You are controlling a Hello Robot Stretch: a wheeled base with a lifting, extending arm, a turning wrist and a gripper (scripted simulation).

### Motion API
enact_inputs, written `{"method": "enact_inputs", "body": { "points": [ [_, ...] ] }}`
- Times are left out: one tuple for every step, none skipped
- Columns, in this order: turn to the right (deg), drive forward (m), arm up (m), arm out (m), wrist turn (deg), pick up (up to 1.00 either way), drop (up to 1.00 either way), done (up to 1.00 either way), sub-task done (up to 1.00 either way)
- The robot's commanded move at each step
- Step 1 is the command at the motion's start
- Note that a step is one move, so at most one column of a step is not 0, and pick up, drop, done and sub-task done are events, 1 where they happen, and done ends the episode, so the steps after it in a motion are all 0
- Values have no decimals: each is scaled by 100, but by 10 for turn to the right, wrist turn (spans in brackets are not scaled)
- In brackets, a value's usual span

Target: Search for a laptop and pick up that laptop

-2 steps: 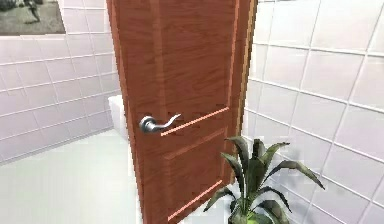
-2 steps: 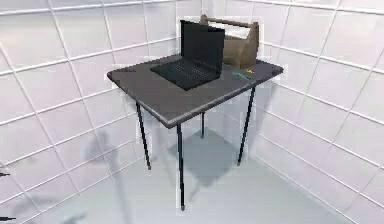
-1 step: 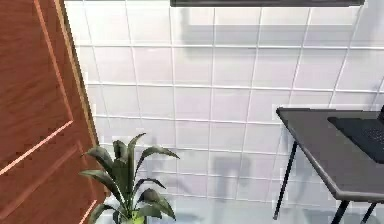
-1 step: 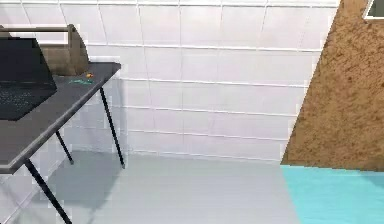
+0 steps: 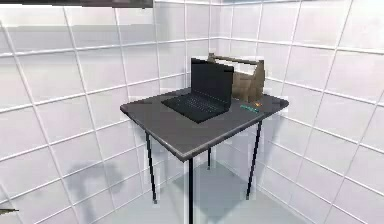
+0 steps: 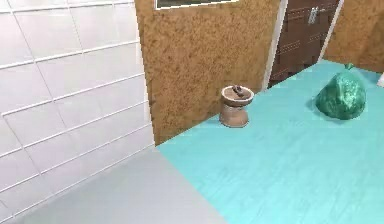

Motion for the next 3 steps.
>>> {"method": "enact_inputs", "body": {
  "points": [
    [270, 0, 0, 0, 0, 0, 0, 0, 0],
    [0, 90, 0, 0, 0, 0, 0, 0, 0],
    [-450, 0, 0, 0, 0, 0, 0, 0, 0]
  ]
}}
